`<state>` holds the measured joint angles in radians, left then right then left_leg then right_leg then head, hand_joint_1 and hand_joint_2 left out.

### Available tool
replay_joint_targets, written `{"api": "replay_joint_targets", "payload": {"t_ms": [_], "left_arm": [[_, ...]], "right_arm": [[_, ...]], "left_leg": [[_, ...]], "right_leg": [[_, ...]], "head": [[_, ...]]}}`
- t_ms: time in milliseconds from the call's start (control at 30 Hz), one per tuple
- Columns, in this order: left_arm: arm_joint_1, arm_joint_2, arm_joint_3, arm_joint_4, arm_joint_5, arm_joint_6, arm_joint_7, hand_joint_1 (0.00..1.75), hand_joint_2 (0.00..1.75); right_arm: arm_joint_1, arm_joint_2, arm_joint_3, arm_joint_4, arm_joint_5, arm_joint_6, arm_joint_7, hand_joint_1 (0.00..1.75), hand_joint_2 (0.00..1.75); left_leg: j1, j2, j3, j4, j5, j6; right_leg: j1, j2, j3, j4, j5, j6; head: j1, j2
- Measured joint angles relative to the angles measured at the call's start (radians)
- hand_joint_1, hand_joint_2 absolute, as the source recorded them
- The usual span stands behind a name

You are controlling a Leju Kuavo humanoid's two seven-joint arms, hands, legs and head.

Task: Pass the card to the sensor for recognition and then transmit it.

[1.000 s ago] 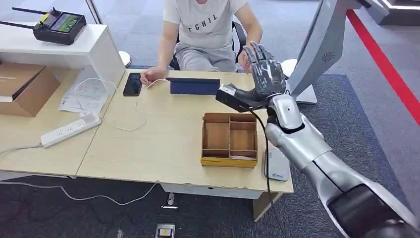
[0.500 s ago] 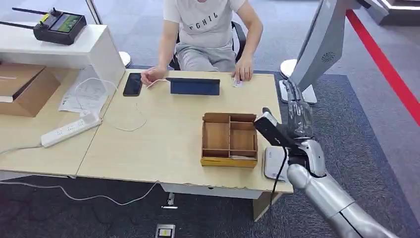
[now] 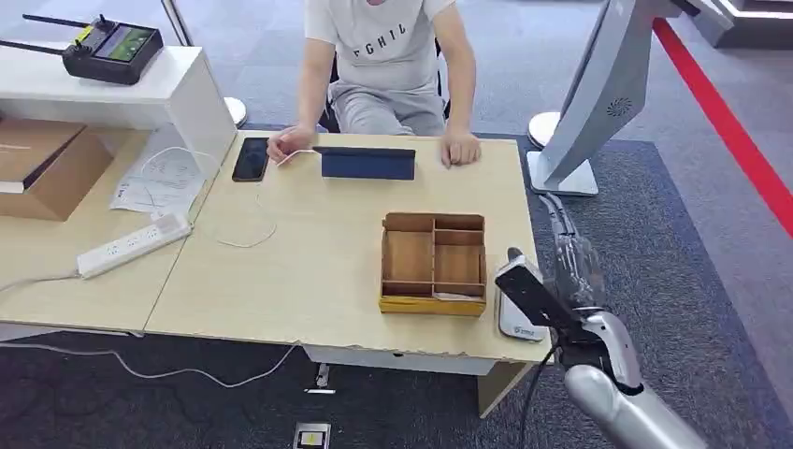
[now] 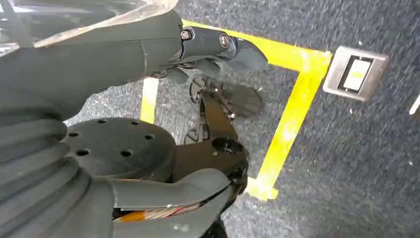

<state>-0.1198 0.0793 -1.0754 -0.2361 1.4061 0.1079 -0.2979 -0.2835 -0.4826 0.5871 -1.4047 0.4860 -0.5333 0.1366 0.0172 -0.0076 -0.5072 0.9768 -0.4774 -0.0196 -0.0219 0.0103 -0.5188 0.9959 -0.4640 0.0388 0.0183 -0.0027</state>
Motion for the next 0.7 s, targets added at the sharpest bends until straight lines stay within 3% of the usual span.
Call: {"api": "replay_joint_targets", "payload": {"t_ms": [200,700], "left_arm": [[0.006,0.003,0.001,0.002,0.015,-0.006,0.001,0.0,1.75],[0.015,0.003,0.009,0.002,0.041,-0.005,-0.006,0.0,1.75]], "right_arm": [[0.076,-0.011,-0.018,-0.106,0.096,-0.017,0.044,0.0,0.0],[0.115,-0.018,-0.019,-0.202,0.1,-0.011,0.056,0.0,0.0]], "left_leg": [[0.0,0.0,0.0,0.0,0.0,0.0],[0.0,0.0,0.0,0.0,0.0,0.0]], "right_leg": [[0.0,0.0,0.0,0.0,0.0,0.0],[0.0,0.0,0.0,0.0,0.0,0.0]], "head": [[0.0,0.0],[0.0,0.0]]}}
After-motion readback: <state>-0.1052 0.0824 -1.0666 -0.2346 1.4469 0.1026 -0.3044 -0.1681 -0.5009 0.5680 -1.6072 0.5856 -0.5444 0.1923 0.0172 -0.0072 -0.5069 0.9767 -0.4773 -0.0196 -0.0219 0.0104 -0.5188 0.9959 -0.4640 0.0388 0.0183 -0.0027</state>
